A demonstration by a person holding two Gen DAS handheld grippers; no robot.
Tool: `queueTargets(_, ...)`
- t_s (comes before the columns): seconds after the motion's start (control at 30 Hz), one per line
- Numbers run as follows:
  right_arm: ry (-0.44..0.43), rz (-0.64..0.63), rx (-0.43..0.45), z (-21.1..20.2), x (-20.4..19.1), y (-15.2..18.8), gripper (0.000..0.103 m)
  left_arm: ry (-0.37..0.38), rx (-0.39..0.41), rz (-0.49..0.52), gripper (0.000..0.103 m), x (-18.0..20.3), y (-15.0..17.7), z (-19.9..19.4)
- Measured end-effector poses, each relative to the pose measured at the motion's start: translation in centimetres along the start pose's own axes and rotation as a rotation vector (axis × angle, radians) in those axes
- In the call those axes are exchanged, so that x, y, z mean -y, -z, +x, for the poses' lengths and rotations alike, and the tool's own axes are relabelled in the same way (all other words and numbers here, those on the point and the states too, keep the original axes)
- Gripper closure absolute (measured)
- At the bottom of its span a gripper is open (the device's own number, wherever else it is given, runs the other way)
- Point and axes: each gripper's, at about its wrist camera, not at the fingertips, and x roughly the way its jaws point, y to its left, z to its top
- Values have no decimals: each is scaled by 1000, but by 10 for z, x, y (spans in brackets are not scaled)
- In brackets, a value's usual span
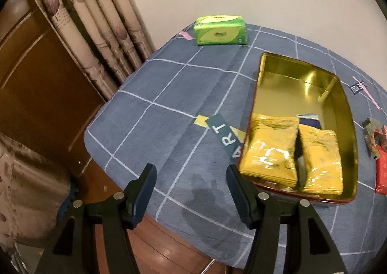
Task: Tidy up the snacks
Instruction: 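Grasp the clear bag of orange peanut snacks with the right tool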
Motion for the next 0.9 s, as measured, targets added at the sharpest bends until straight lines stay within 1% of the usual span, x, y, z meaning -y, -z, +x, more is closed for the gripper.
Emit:
queueTargets(0.13,-9,13,-8,12,9,-1,39,14,32,29,42,15,1,-18)
queueTargets(0.23,-19,17,-17,22,11,-4,39,42,35,48,42,28,2,-27)
queueTargets(0.47,-39,38,-14,36,14,-12,40,118,37,151,42,85,4,-42)
queueTargets(0.57,-49,42,-9,36,15,-13,47,147,34,186,42,110,4,-44)
queueTargets(0.63,-50,40,-9,36,16,-12,49,164,31,207,42,123,5,-45)
queueTargets(0.73,-32,37,-15,37,19,-9,49,200,24,242,42,147,7,-46)
queueTargets(0.9,-45,45,-13,40,20,-7,50,244,7,271,42,178,8,-47)
